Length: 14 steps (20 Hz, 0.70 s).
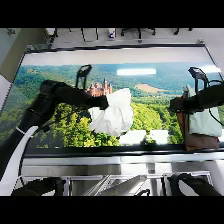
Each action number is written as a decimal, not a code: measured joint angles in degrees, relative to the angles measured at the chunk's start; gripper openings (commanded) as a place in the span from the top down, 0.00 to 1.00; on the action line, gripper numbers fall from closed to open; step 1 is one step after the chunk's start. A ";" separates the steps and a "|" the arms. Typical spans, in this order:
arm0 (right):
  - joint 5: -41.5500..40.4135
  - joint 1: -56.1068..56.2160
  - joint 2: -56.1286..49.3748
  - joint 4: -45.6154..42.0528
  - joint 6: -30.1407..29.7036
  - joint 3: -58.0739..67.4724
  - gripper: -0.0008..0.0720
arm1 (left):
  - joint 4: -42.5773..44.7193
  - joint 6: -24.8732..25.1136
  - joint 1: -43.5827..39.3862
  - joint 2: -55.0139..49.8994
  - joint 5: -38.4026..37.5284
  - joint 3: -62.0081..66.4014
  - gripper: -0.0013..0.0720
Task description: Fold the shirts.
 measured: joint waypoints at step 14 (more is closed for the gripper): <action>29.09 7.67 -36.50 31.71 -6.27 8.48 0.48 | -15.69 11.58 21.84 -19.91 -16.52 -7.96 0.05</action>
